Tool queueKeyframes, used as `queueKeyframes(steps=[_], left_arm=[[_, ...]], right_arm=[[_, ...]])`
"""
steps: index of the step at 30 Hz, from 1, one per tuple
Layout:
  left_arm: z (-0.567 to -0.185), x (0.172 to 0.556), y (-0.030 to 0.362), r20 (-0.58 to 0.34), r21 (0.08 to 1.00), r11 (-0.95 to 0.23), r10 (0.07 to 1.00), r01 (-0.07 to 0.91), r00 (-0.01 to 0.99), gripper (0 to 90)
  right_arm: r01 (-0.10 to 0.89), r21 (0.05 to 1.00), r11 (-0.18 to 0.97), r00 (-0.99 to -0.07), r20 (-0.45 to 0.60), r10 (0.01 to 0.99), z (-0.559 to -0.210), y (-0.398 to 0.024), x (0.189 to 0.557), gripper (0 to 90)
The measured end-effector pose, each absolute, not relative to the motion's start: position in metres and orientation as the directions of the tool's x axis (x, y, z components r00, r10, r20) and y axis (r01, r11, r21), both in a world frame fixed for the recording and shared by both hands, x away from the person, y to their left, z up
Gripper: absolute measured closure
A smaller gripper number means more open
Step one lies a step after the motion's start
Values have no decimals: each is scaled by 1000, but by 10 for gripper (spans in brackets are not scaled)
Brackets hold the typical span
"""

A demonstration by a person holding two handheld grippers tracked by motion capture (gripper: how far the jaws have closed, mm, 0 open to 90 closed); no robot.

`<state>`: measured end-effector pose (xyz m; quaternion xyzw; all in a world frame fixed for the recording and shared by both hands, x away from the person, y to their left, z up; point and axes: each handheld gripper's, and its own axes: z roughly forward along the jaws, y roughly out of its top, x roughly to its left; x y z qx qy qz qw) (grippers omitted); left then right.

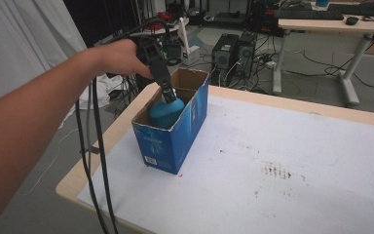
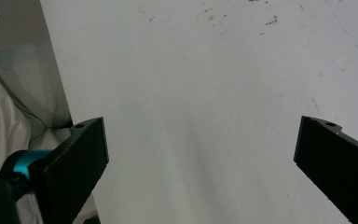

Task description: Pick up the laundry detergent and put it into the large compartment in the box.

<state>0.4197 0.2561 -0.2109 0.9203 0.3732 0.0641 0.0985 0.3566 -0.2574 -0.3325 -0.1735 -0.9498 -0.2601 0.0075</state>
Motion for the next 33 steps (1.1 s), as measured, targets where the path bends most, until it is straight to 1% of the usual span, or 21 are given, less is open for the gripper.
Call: queueKeyframes(steps=[2, 4, 5, 7, 8, 11, 13, 14, 16, 18, 19, 23, 25, 28, 29, 33], left_arm=[[-199, 415, 252, 46, 243, -715, 684, 655, 728, 204], [-187, 412, 247, 74, 255, -717, 684, 649, 726, 203], [-182, 411, 244, 72, 262, -715, 685, 648, 725, 203], [-173, 408, 238, 68, 274, -735, 658, 620, 750, 203], [-168, 406, 234, 80, 290, -739, 652, 608, 754, 203], [-160, 403, 219, 101, 298, -761, 625, 576, 774, 203], [-157, 401, 207, 97, 314, -777, 598, 546, 795, 203], [-156, 401, 200, 80, 326, -786, 576, 525, 813, 203], [-153, 401, 187, 42, 349, -816, 505, 461, 862, 204], [-153, 401, 179, 41, 362, -819, 491, 446, 870, 203], [-153, 403, 164, 46, 360, -825, 481, 435, 876, 203], [-157, 406, 136, 48, 353, -848, 438, 395, 898, 203], [-159, 408, 122, 54, 353, -856, 423, 379, 905, 164], [-164, 409, 104, 63, 350, -870, 390, 346, 918, 142], [-166, 410, 98, 61, 342, -876, 382, 340, 922, 106], [-176, 412, 78, 64, 304, -899, 350, 316, 934, 16]], right_arm=[[341, 491, 802, -937, 109, 332, -331, -257, 356, 20], [335, 495, 801, -939, 105, 328, -331, -257, 356, 20], [338, 496, 800, -938, 105, 331, -330, -257, 355, 20], [335, 498, 800, -939, 105, 328, -329, -257, 355, 20], [335, 499, 799, -939, 106, 328, -329, -257, 355, 20], [343, 509, 789, -936, 111, 334, -328, -259, 355, 20], [340, 519, 784, -936, 108, 335, -326, -260, 355, 20], [343, 519, 783, -935, 107, 339, -325, -261, 354, 20], [345, 524, 779, -934, 106, 343, -324, -262, 354, 20], [346, 525, 778, -933, 106, 343, -323, -262, 353, 20], [349, 525, 776, -932, 109, 345, -323, -262, 352, 20], [340, 526, 780, -935, 101, 339, -321, -262, 348, 20], [341, 530, 777, -935, 103, 340, -320, -262, 346, 20], [342, 530, 776, -934, 101, 342, -319, -263, 344, 20], [341, 532, 775, -934, 99, 342, -318, -263, 344, 20], [346, 537, 769, -931, 94, 353, -317, -263, 345, 20]])
